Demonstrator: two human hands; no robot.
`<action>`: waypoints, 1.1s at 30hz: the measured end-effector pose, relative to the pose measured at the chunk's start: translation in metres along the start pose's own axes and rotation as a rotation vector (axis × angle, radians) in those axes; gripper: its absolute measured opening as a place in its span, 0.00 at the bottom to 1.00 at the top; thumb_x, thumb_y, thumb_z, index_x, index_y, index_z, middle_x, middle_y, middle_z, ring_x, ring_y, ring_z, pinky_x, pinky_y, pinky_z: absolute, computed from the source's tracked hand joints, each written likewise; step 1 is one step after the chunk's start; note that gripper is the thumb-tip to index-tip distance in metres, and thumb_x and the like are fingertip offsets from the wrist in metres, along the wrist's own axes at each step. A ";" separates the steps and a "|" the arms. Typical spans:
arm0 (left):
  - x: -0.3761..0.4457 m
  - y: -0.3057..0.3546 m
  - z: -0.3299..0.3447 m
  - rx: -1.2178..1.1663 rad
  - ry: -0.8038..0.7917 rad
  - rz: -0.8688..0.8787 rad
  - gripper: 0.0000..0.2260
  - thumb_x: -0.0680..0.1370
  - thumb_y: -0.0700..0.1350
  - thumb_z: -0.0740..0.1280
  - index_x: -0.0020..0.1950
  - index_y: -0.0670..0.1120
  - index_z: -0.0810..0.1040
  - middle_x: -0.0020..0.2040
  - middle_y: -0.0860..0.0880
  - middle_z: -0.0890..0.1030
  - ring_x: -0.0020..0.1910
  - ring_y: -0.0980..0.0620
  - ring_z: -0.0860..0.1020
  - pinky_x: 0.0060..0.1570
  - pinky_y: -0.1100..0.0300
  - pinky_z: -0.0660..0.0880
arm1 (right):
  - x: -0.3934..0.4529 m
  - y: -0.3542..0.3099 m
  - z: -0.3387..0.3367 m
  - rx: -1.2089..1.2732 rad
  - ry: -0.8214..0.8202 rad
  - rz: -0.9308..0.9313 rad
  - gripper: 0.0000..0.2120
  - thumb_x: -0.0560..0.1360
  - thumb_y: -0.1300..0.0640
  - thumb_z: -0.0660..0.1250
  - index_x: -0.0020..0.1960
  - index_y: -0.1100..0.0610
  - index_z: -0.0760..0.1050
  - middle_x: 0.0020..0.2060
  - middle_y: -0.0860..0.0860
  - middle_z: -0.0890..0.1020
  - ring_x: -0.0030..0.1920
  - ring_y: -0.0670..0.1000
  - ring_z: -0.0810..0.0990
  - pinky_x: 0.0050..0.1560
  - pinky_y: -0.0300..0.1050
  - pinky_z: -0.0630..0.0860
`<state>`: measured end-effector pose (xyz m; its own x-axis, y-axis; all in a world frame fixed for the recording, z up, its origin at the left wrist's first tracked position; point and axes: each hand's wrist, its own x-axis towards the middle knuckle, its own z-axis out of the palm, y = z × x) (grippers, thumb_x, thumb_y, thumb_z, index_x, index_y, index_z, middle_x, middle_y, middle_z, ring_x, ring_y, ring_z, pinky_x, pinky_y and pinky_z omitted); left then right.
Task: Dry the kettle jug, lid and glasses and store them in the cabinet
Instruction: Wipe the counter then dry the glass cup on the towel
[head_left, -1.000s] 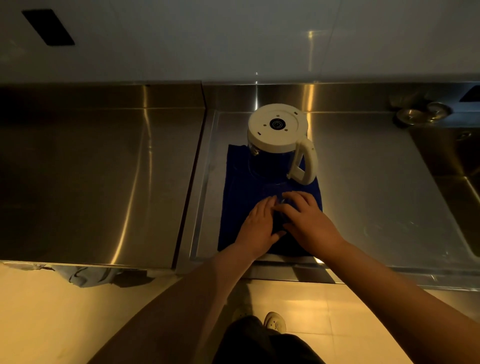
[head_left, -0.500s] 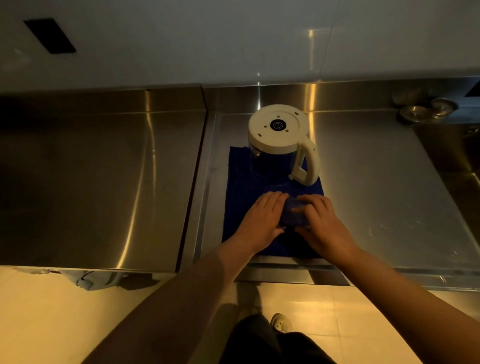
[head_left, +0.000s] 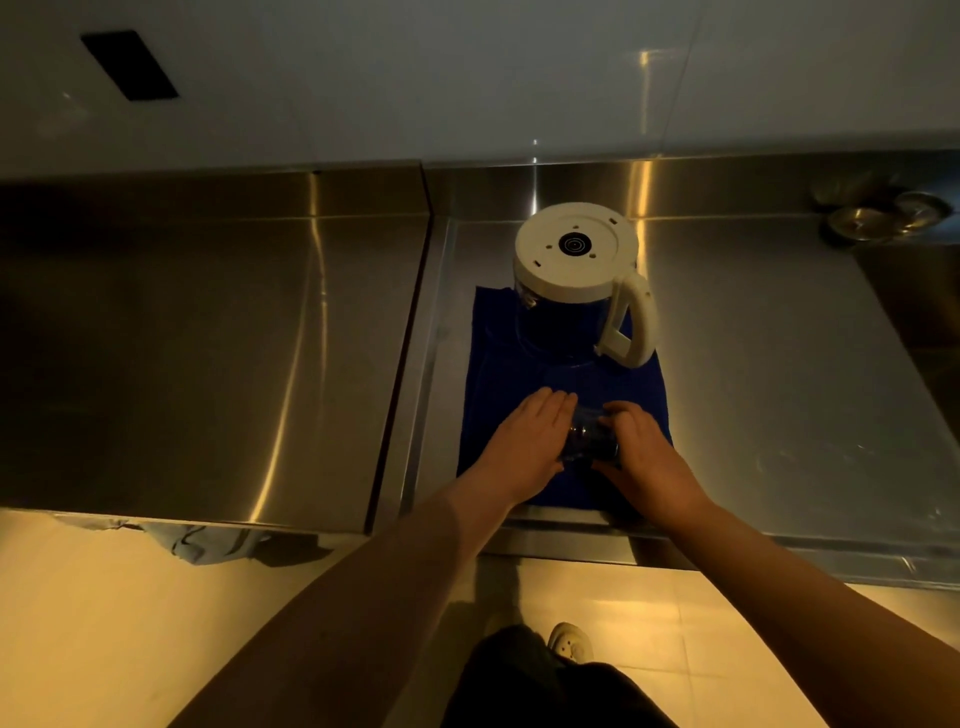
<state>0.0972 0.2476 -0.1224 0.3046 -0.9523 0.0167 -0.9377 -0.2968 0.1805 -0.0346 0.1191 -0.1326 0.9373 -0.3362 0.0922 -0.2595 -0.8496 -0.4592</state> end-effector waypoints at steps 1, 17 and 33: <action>0.001 0.001 0.002 -0.003 -0.002 0.012 0.38 0.73 0.47 0.71 0.76 0.39 0.55 0.73 0.42 0.62 0.73 0.45 0.58 0.73 0.56 0.50 | -0.002 0.001 0.001 0.002 -0.001 0.008 0.25 0.67 0.59 0.75 0.60 0.62 0.70 0.61 0.58 0.73 0.58 0.55 0.74 0.53 0.37 0.68; -0.013 -0.009 0.010 -0.280 -0.051 -0.247 0.44 0.72 0.46 0.73 0.77 0.45 0.46 0.78 0.47 0.51 0.76 0.51 0.49 0.73 0.57 0.51 | 0.011 -0.016 0.006 -0.162 -0.068 -0.261 0.33 0.69 0.59 0.73 0.70 0.57 0.64 0.70 0.59 0.66 0.70 0.59 0.65 0.66 0.52 0.63; 0.012 -0.004 -0.035 -0.247 0.039 -0.024 0.36 0.72 0.47 0.72 0.75 0.46 0.58 0.73 0.46 0.59 0.69 0.47 0.65 0.58 0.53 0.74 | 0.007 -0.002 -0.003 0.054 0.036 -0.179 0.27 0.79 0.48 0.59 0.75 0.49 0.54 0.75 0.43 0.53 0.72 0.40 0.54 0.69 0.35 0.57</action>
<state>0.1102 0.2402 -0.0882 0.3372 -0.9403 0.0469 -0.8624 -0.2885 0.4160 -0.0285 0.1172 -0.1286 0.9582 -0.1965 0.2081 -0.0754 -0.8747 -0.4788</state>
